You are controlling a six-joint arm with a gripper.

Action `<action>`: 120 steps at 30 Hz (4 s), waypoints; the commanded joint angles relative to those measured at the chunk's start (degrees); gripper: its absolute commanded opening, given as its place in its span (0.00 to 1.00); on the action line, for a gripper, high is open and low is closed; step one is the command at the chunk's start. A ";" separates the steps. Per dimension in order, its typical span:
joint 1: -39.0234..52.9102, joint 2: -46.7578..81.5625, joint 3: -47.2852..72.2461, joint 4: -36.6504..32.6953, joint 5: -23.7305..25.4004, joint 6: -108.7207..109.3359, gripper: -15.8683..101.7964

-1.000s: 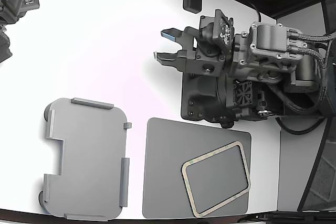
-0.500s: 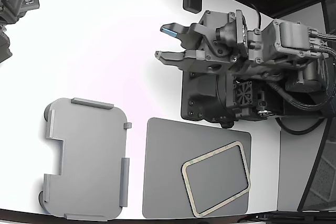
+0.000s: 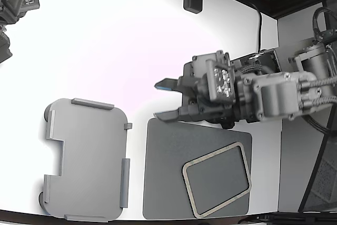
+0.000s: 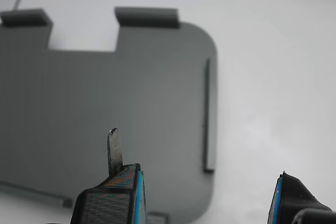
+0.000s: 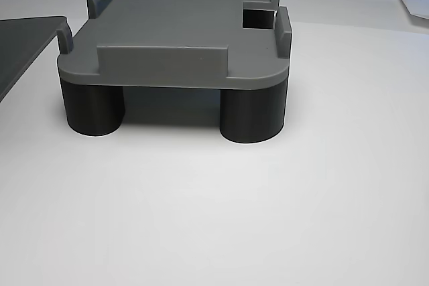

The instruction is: Move top rectangular frame to the holder.

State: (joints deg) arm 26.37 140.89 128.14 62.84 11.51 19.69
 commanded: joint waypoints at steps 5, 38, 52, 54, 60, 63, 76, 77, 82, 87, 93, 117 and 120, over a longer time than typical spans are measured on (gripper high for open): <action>12.74 -14.77 -13.54 11.87 -0.09 9.40 0.98; 48.16 -18.72 -3.16 18.46 -4.75 39.46 0.98; 49.83 -19.86 2.55 15.29 -7.65 40.61 0.95; 49.83 -20.39 3.43 14.59 -7.73 40.43 0.93; 49.83 -20.83 5.27 11.87 -8.09 40.08 0.93; 49.83 -21.53 5.36 11.34 -8.53 39.55 0.91; 49.83 -24.87 3.43 11.87 -9.32 38.76 0.91; 49.75 -24.96 3.43 11.87 -9.32 38.67 0.91; 49.39 -25.14 3.52 11.87 -9.40 38.14 0.84; 48.96 -25.49 3.87 12.04 -9.32 37.88 0.77; 48.16 -25.66 4.66 11.87 -8.79 37.18 0.73; 47.20 -24.70 2.29 15.38 -8.96 37.35 0.05; 46.58 -24.52 -1.49 17.84 -9.05 39.02 0.05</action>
State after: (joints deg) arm 74.27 114.87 130.34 79.63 2.46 57.66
